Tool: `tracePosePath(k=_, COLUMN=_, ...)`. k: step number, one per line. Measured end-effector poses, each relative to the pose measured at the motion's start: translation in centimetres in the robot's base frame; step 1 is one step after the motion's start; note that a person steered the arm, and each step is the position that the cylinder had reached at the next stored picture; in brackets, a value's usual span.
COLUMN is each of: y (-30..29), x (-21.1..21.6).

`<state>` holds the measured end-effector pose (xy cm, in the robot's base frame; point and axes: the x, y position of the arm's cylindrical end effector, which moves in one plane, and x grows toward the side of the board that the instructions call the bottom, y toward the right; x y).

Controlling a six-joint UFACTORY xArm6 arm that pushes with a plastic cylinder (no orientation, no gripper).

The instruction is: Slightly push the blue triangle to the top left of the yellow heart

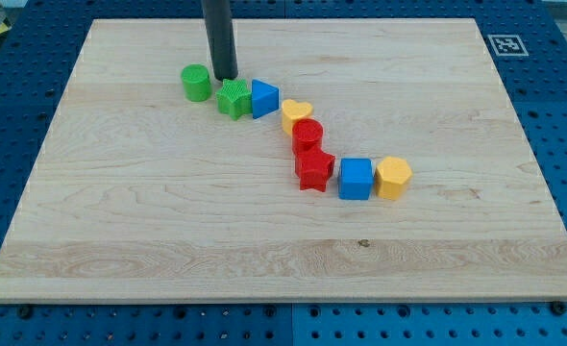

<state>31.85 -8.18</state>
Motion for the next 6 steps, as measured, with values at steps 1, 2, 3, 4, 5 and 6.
tracePosePath(k=1, y=0.9, x=2.0)
tracePosePath(k=2, y=0.9, x=3.1)
tracePosePath(k=3, y=0.9, x=4.4)
tracePosePath(k=4, y=0.8, x=4.2)
tracePosePath(k=5, y=1.9, x=4.1)
tracePosePath(k=6, y=4.6, x=5.9)
